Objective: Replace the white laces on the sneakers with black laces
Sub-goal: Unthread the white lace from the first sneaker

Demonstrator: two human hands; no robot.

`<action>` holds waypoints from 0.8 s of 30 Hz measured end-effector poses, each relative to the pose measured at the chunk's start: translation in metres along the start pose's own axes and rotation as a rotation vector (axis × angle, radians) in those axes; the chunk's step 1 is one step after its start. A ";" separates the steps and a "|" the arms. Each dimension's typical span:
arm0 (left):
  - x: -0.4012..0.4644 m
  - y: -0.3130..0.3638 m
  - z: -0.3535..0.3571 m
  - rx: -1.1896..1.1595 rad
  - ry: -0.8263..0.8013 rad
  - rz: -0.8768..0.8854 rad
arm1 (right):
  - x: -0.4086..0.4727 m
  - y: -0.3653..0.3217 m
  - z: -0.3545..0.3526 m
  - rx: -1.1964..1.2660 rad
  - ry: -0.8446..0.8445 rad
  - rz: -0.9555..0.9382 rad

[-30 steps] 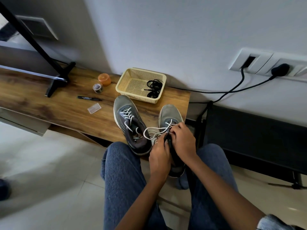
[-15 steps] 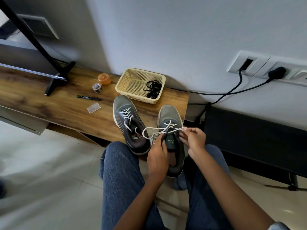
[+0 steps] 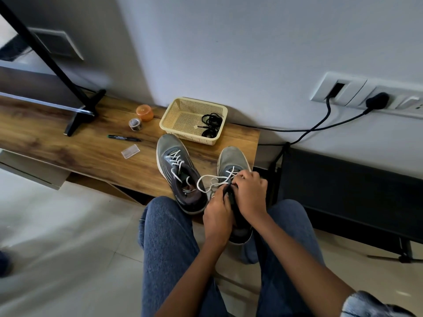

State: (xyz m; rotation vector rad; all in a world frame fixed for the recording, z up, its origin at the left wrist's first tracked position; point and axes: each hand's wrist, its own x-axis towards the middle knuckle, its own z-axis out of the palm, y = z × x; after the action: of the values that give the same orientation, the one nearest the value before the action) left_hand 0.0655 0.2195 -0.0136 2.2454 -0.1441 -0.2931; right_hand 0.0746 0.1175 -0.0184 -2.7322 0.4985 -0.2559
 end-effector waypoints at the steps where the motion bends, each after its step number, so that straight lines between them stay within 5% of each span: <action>1: -0.001 0.000 0.000 0.000 0.000 -0.006 | 0.001 0.002 0.001 0.020 -0.015 0.013; 9: -0.001 0.003 -0.001 0.032 0.038 -0.029 | 0.000 0.005 -0.010 0.662 0.080 0.304; 15: -0.001 0.006 0.000 0.022 0.046 -0.042 | 0.011 0.018 -0.022 1.176 0.173 0.886; 20: 0.000 0.005 -0.003 0.059 0.032 -0.047 | 0.003 0.013 -0.023 0.624 0.193 0.653; 24: 0.001 0.004 -0.001 0.063 0.027 -0.057 | 0.002 0.002 -0.026 0.215 0.169 0.154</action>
State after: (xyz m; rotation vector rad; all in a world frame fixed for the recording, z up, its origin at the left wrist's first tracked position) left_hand 0.0670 0.2179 -0.0100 2.3175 -0.0765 -0.2921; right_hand 0.0693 0.1074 0.0049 -2.4616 0.6820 -0.4736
